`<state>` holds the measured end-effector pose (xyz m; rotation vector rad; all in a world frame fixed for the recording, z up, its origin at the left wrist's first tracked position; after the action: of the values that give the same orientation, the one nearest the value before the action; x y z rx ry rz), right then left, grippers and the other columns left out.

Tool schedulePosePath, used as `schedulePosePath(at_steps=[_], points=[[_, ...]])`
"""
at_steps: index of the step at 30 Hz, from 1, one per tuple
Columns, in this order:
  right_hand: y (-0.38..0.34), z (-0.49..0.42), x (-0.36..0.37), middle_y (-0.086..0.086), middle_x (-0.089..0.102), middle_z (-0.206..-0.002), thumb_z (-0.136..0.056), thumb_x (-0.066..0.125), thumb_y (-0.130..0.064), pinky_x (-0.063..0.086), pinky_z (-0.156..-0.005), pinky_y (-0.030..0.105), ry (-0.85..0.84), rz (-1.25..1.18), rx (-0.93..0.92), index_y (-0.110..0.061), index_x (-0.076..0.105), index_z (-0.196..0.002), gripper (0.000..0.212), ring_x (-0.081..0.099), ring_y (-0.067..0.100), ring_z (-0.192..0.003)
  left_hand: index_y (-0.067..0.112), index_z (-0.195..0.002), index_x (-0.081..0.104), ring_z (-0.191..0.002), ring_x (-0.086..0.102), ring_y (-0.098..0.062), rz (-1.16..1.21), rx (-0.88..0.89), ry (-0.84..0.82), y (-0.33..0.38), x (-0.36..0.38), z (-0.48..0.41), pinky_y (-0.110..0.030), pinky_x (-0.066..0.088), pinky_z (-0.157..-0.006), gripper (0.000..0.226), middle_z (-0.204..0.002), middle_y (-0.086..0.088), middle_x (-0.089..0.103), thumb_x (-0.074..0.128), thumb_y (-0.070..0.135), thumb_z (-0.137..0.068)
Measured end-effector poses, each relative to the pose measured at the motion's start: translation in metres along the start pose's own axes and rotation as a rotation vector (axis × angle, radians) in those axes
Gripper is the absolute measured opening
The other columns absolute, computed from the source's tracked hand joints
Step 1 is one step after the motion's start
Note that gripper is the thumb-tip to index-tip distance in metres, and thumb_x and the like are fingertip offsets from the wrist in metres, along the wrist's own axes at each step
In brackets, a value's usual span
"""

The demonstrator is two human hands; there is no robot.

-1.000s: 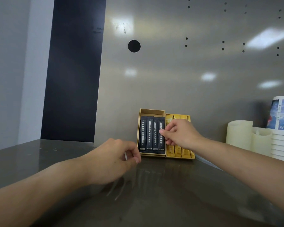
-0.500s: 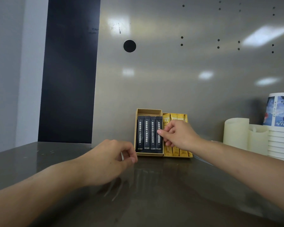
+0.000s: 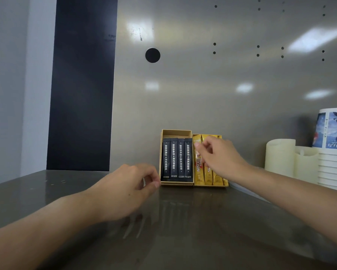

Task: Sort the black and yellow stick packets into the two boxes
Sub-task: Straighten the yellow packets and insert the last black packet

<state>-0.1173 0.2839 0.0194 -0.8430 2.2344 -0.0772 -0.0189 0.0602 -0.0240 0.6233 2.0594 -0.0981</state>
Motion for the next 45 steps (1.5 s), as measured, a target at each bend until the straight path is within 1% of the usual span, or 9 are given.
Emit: schedulePosePath(at_steps=[7, 12, 16, 21, 27, 30, 34, 40, 45], points=[[-0.044, 0.039, 0.009, -0.01, 0.054, -0.088, -0.103, 0.04, -0.044, 0.044, -0.077, 0.029, 0.014, 0.416, -0.534, -0.025, 0.049, -0.089, 0.025, 0.047, 0.011, -0.079, 0.046, -0.126, 0.044, -0.12, 0.041, 0.004, -0.319, 0.111, 0.079, 0.003, -0.011, 0.002, -0.022, 0.032, -0.103, 0.026, -0.128, 0.028, 0.043, 0.037, 0.052, -0.102], [-0.066, 0.048, 0.012, 0.001, 0.062, -0.087, -0.101, 0.045, -0.04, 0.044, -0.071, 0.036, 0.124, 0.6, -0.76, -0.017, 0.06, -0.092, 0.029, 0.055, 0.021, -0.078, 0.04, -0.13, 0.045, -0.122, 0.044, -0.006, -0.493, 0.13, 0.13, -0.002, -0.016, 0.003, -0.028, 0.035, -0.104, 0.031, -0.134, 0.019, 0.045, 0.036, 0.05, -0.103], [-0.058, 0.047, 0.022, 0.001, 0.065, -0.098, -0.101, 0.043, -0.042, 0.048, -0.077, 0.035, 0.062, 0.616, -0.707, -0.017, 0.063, -0.101, 0.033, 0.058, 0.02, -0.087, 0.039, -0.136, 0.042, -0.124, 0.045, -0.005, -0.493, 0.147, 0.098, -0.005, -0.015, 0.004, -0.026, 0.036, -0.104, 0.036, -0.139, 0.02, 0.042, 0.034, 0.051, -0.103], [-0.017, 0.03, 0.014, 0.004, 0.058, -0.135, -0.103, 0.031, -0.046, 0.048, -0.102, 0.04, -0.083, 0.649, -0.633, -0.016, 0.058, -0.129, 0.048, 0.055, 0.022, -0.121, 0.031, -0.15, 0.039, -0.143, 0.042, -0.012, -0.643, 0.279, 0.017, -0.008, -0.002, 0.004, -0.027, 0.035, -0.115, 0.053, -0.159, 0.008, 0.04, 0.033, 0.051, -0.102], [0.049, 0.017, -0.022, 0.002, 0.02, -0.168, -0.105, 0.021, -0.058, 0.016, -0.127, 0.037, -0.222, 0.746, -0.589, -0.02, 0.022, -0.16, 0.067, 0.019, 0.018, -0.155, 0.02, -0.161, 0.018, -0.156, 0.011, -0.028, -0.846, 0.482, -0.071, 0.001, 0.021, -0.042, -0.046, 0.022, -0.123, 0.065, -0.169, -0.007, 0.011, 0.025, 0.051, -0.104], [0.06, 0.018, -0.019, -0.002, 0.003, -0.171, -0.104, 0.016, -0.063, 0.01, -0.128, 0.039, -0.308, 0.749, -0.614, -0.022, 0.005, -0.162, 0.072, 0.001, 0.013, -0.157, 0.017, -0.161, 0.015, -0.156, 0.01, -0.027, -0.907, 0.564, -0.111, 0.007, 0.036, -0.063, -0.046, 0.015, -0.122, 0.065, -0.17, -0.006, 0.009, 0.026, 0.05, -0.106], [0.061, 0.019, -0.009, -0.004, -0.007, -0.17, -0.103, 0.014, -0.065, 0.002, -0.128, 0.04, -0.381, 0.733, -0.661, -0.024, 0.0, -0.162, 0.073, -0.012, 0.011, -0.156, 0.022, -0.16, -0.01, -0.152, -0.024, -0.016, -0.867, 0.647, -0.156, -0.002, 0.051, -0.077, -0.046, -0.016, -0.118, 0.066, -0.167, 0.004, -0.023, 0.016, 0.052, -0.107], [0.061, 0.022, 0.002, -0.006, -0.02, -0.168, -0.105, 0.019, -0.06, -0.018, -0.119, 0.028, -0.424, 0.678, -0.638, -0.024, -0.007, -0.161, 0.072, -0.022, 0.008, -0.153, 0.021, -0.161, -0.007, -0.153, -0.021, -0.013, -0.825, 0.613, -0.153, -0.017, 0.055, -0.08, -0.045, -0.014, -0.119, 0.065, -0.167, 0.003, -0.02, 0.016, 0.051, -0.107], [0.064, 0.023, 0.005, -0.008, -0.027, -0.166, -0.104, 0.02, -0.062, -0.009, -0.122, 0.028, -0.469, 0.665, -0.596, -0.026, -0.009, -0.161, 0.073, -0.027, 0.008, -0.151, 0.027, -0.157, -0.021, -0.146, -0.037, -0.005, -0.79, 0.541, -0.28, -0.012, 0.058, -0.083, -0.036, -0.024, -0.119, 0.066, -0.16, 0.011, -0.038, 0.013, 0.052, -0.107]])
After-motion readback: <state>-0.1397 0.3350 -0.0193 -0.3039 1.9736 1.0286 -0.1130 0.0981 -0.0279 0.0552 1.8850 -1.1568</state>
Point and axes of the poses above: each hand's wrist, its own z-axis away from the middle knuckle, its own x-axis out of the palm, y = z × x, the point moved 4 cm from there along -z, towards the middle knuckle
